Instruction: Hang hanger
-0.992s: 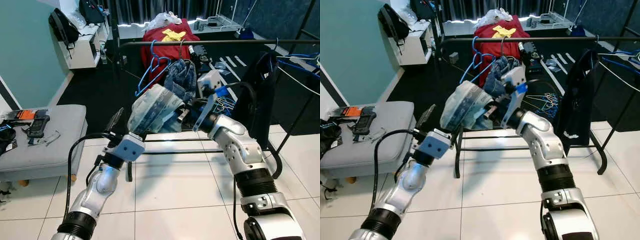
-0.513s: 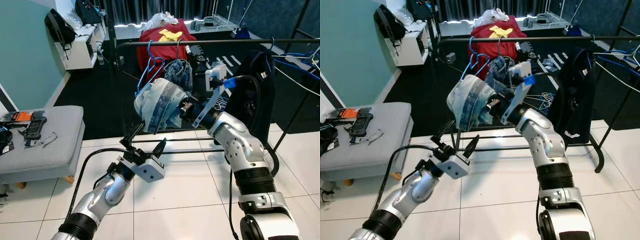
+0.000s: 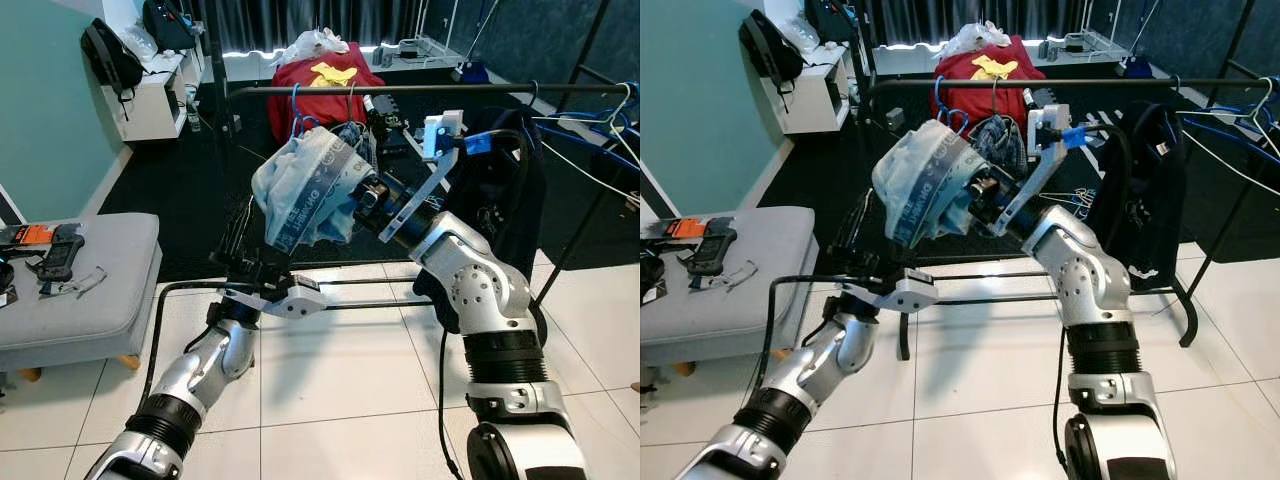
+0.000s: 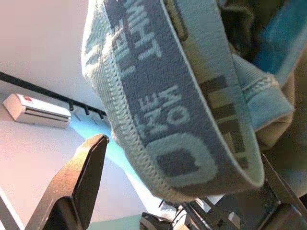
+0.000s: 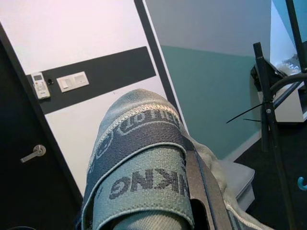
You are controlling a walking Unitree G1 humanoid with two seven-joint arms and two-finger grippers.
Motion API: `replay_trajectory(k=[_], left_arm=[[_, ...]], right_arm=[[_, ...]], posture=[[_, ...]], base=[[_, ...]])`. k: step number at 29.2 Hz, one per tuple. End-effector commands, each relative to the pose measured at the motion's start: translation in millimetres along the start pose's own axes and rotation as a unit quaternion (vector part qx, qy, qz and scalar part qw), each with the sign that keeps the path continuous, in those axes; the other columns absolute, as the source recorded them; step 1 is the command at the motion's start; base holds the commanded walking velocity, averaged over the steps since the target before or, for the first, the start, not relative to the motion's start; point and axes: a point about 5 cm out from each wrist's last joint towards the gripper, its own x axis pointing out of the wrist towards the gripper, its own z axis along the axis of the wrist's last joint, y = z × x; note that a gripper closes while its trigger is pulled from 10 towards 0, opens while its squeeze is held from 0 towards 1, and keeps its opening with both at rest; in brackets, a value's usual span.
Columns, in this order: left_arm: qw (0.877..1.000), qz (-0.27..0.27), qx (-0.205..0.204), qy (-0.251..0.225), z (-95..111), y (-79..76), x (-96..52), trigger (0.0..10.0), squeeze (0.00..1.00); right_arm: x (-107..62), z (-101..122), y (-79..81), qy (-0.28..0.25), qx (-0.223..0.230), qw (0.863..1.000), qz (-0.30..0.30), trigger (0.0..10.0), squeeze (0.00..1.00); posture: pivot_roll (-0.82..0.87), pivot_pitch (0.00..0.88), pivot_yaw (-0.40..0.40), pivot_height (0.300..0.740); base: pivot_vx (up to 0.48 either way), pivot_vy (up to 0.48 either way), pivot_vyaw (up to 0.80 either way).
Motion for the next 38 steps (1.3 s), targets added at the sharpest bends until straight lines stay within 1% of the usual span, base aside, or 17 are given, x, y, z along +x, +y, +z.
replay_trajectory(k=[1, 2, 8, 11, 18, 19, 23, 24, 26, 27, 28, 29, 30, 31, 32, 33, 38], left_arm=[[1.000, 0.005, 0.007, 0.002, -1, 0.0, 1.1, 10.0, 0.00], [1.000, 0.017, 0.004, -0.002, 0, 1.6, 4.4, 10.0, 0.00], [1.000, 0.018, -0.011, -0.014, 4, 3.7, 4.7, 10.0, 0.00], [0.999, 0.010, -0.023, -0.031, 8, 7.5, -1.5, 10.0, 0.00], [0.998, 0.017, -0.028, -0.048, 12, 12.2, -4.3, 10.0, 0.00], [0.998, 0.017, -0.031, -0.049, 13, 12.1, -5.0, 8.2, 0.00], [0.998, 0.017, -0.034, -0.050, 13, 12.0, -5.4, 8.2, 0.00], [0.998, 0.015, -0.037, -0.052, 14, 12.1, -5.4, 4.4, 0.00], [0.998, 0.015, -0.037, -0.052, 14, 12.1, -5.4, 4.4, 0.00], [0.998, 0.014, -0.038, -0.055, 15, 12.4, -5.3, 10.0, 0.00], [0.998, 0.014, -0.038, -0.055, 15, 12.4, -5.3, 10.0, 0.00], [0.997, 0.013, -0.040, -0.059, 17, 13.4, -4.8, 0.0, 0.00], [0.997, 0.013, -0.040, -0.059, 17, 13.4, -4.8, 0.0, 0.00], [0.997, 0.013, -0.041, -0.062, 18, 14.7, -4.3, 3.5, 0.00], [0.997, 0.013, -0.041, -0.062, 18, 14.7, -4.3, 3.5, 0.00], [0.997, 0.009, -0.038, -0.065, 19, 15.5, -4.1, 10.0, 0.00], [0.997, 0.000, -0.040, -0.070, 21, 16.3, -6.3, 10.0, 0.00]], right_arm=[[2.6, 2, 4.6, -0.003, 0.001, 1.000, 0.010, 0.0, 0.00], [2.9, 0, 5.2, -0.001, 0.002, 1.000, 0.010, 0.0, 0.00], [1.7, -1, 3.7, 0.001, 0.003, 1.000, 0.006, 0.0, 0.00], [-2.1, 0, -0.3, 0.003, 0.003, 1.000, -0.004, 0.0, 0.00], [-5.0, -1, -3.4, 0.007, 0.004, 1.000, -0.017, 0.0, 0.00], [-5.5, -2, -4.2, 0.008, 0.004, 1.000, -0.019, 0.0, 0.00], [-5.8, -3, -4.6, 0.009, 0.004, 1.000, -0.021, 0.0, 0.00], [-6.0, -3, -5.2, 0.009, 0.004, 1.000, -0.021, 0.0, 0.00], [-6.0, -3, -5.2, 0.009, 0.004, 1.000, -0.021, 0.0, 0.00], [-6.4, -4, -6.6, 0.010, 0.004, 1.000, -0.024, 0.0, 0.00], [-6.4, -4, -6.6, 0.010, 0.004, 1.000, -0.024, 0.0, 0.00], [-7.3, -5, -8.3, 0.012, 0.004, 1.000, -0.027, 0.0, 0.00], [-7.3, -5, -8.3, 0.012, 0.004, 1.000, -0.027, 0.0, 0.00], [-8.1, -6, -9.8, 0.014, 0.005, 0.999, -0.031, 0.0, 0.00], [-8.1, -6, -9.8, 0.014, 0.005, 0.999, -0.031, 0.0, 0.00], [-9.0, -7, -10.9, 0.015, 0.005, 0.999, -0.034, 0.0, 0.00], [-10.8, -10, -12.6, 0.018, 0.007, 0.999, -0.039, 0.0, 0.00]], posture=[[-0.16, 0.062, -0.036, 0.740], [-0.15, 0.063, -0.036, 0.740], [-0.15, 0.066, -0.036, 0.740], [-0.15, 0.068, -0.035, 0.740], [-0.15, 0.071, -0.035, 0.740], [-0.15, 0.072, -0.035, 0.740], [-0.15, 0.072, -0.035, 0.740], [-0.14, 0.072, -0.037, 0.740], [-0.14, 0.072, -0.037, 0.740], [-0.14, 0.071, -0.038, 0.740], [-0.14, 0.071, -0.038, 0.740], [-0.14, 0.072, -0.038, 0.740], [-0.14, 0.072, -0.038, 0.740], [-0.14, 0.073, -0.038, 0.740], [-0.14, 0.073, -0.038, 0.740], [-0.14, 0.076, -0.036, 0.740], [-0.14, 0.076, -0.036, 0.740]], base=[[0.000, 0.000, 0.00], [0.000, 0.000, 0.00], [0.000, 0.000, 0.00], [0.000, 0.000, 0.00], [0.000, 0.000, 0.00], [0.000, 0.000, 0.00], [0.000, 0.000, 0.00], [0.000, 0.000, 0.00], [0.000, 0.000, 0.00], [0.000, 0.000, 0.00], [0.000, 0.000, 0.00], [0.000, 0.000, 0.00], [0.000, 0.000, 0.00], [0.000, 0.000, 0.00], [0.000, 0.000, 0.00], [0.000, 0.000, 0.00], [0.000, 0.000, 0.00]])
